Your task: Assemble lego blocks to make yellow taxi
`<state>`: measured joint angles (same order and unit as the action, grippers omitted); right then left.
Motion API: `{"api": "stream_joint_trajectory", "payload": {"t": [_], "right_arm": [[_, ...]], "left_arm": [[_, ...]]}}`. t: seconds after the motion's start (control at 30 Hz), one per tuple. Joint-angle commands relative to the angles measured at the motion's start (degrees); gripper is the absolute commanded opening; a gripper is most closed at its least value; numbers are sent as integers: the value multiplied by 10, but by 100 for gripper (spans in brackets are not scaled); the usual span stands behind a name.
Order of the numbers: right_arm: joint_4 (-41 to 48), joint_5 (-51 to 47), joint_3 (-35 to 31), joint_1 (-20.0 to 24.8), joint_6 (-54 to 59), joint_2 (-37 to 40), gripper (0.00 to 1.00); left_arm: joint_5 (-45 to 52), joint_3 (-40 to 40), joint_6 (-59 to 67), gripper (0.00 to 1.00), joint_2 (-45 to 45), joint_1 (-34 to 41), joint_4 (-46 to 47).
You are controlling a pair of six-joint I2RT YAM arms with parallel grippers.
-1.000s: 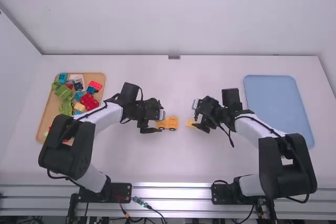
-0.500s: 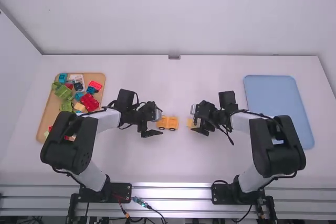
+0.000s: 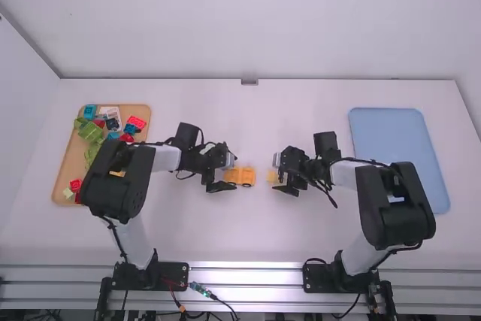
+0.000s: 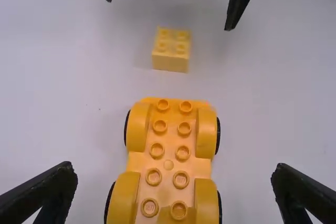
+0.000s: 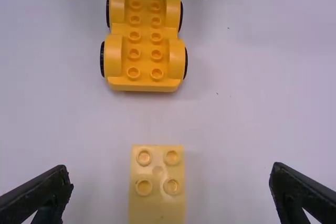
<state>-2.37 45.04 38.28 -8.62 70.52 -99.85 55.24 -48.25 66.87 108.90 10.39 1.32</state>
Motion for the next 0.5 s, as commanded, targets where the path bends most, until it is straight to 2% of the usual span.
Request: {"api": "stream_joint_trajectory", "payload": {"t": [0.0, 0.2, 0.47], "right_arm": [[2, 17, -4, -1, 3, -9, 99], [2, 21, -5, -1, 3, -9, 99], [4, 21, -5, 0, 0, -9, 99]], "left_arm": [[3, 7, 24, 99, 6, 6, -10], [-5, 25, -15, 99, 39, 3, -72], [8, 0, 3, 100, 72, 6, -61]]}}
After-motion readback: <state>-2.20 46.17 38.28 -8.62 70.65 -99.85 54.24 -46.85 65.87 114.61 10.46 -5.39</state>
